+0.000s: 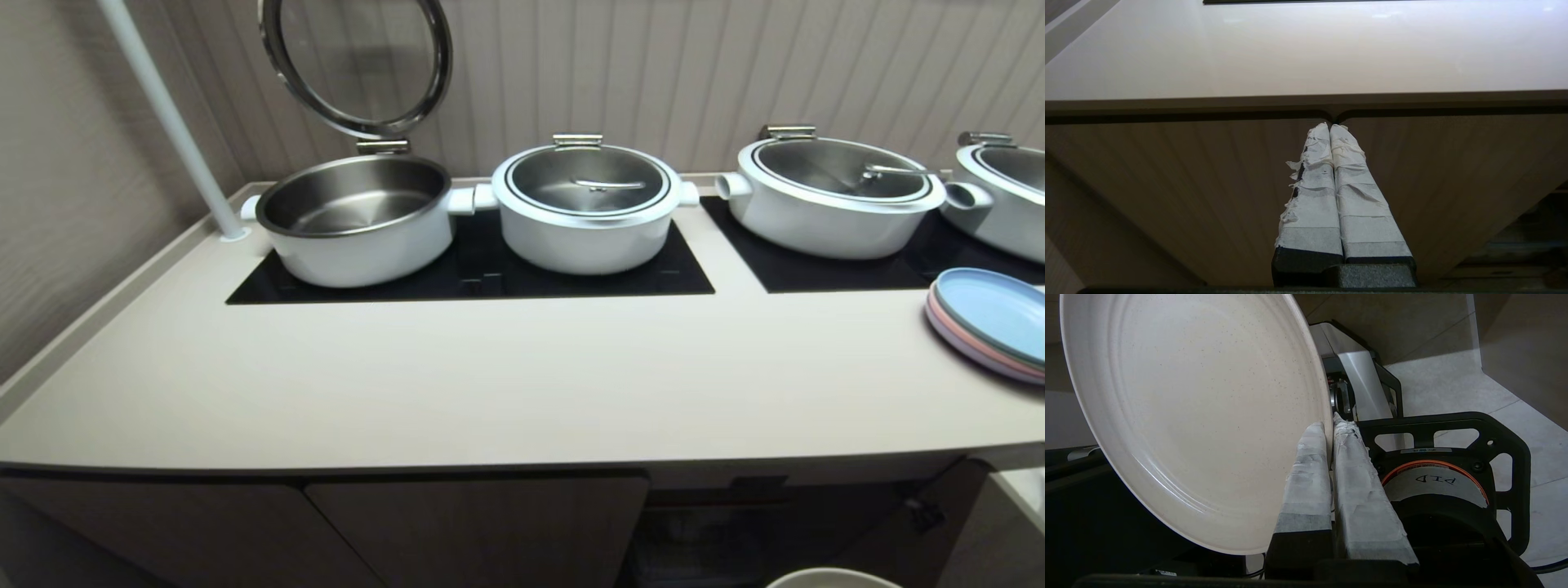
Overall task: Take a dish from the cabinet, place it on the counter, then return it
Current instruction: Put it back into the cabinet
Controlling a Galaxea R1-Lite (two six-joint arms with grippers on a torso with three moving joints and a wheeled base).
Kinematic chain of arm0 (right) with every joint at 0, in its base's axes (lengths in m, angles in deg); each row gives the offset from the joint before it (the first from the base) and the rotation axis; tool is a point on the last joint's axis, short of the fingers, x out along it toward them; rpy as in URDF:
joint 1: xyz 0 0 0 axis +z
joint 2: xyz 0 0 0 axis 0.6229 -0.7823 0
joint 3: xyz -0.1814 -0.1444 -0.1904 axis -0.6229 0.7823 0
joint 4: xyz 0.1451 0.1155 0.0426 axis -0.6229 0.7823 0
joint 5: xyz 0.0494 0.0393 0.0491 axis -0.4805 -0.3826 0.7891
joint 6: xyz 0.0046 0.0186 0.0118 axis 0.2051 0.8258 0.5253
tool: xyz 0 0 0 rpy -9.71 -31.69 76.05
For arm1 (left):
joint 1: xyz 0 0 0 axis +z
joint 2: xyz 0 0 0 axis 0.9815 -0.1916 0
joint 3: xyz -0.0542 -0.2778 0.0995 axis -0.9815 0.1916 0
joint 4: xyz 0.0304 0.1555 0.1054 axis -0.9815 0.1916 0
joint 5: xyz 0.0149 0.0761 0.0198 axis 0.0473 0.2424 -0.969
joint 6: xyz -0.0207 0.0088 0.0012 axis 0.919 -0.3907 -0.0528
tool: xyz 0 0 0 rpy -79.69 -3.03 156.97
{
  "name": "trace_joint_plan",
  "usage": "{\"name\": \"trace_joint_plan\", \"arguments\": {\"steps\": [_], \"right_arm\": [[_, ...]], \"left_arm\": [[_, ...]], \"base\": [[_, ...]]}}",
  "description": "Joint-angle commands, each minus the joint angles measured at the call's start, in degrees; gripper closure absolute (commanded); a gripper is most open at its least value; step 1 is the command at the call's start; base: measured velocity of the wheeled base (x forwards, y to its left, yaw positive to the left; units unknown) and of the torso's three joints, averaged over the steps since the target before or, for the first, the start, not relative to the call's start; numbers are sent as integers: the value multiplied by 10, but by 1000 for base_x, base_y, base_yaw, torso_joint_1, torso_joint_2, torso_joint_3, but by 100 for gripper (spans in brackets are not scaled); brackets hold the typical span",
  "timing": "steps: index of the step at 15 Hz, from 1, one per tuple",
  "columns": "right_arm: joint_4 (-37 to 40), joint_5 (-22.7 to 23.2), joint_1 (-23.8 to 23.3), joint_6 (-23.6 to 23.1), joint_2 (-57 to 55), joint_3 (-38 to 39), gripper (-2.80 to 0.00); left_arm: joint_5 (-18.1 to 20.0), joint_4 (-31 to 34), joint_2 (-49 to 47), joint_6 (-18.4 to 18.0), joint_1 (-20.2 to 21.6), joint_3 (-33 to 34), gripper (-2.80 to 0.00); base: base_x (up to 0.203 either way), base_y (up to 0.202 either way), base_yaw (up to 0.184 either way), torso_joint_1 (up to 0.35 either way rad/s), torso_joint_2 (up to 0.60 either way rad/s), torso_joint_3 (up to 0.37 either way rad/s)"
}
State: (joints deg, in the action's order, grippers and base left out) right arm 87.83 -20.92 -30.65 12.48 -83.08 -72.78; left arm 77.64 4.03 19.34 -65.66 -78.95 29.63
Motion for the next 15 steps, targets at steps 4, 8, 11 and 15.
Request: {"name": "trace_joint_plan", "arguments": {"steps": [4,8,11,15], "right_arm": [[2,1,1,4,0,1,0],[2,1,1,5,0,1,0],[2,1,1,5,0,1,0],[2,1,1,6,0,1,0]], "left_arm": [[0,0,0,0,0,0,0],[0,0,0,0,0,0,0],[0,0,0,0,0,0,0],[0,0,0,0,0,0,0]], "base": [[0,0,0,-147,311,168],[0,0,0,-154,343,179],[0,0,0,-166,353,187],[0,0,0,-195,427,227]]}}
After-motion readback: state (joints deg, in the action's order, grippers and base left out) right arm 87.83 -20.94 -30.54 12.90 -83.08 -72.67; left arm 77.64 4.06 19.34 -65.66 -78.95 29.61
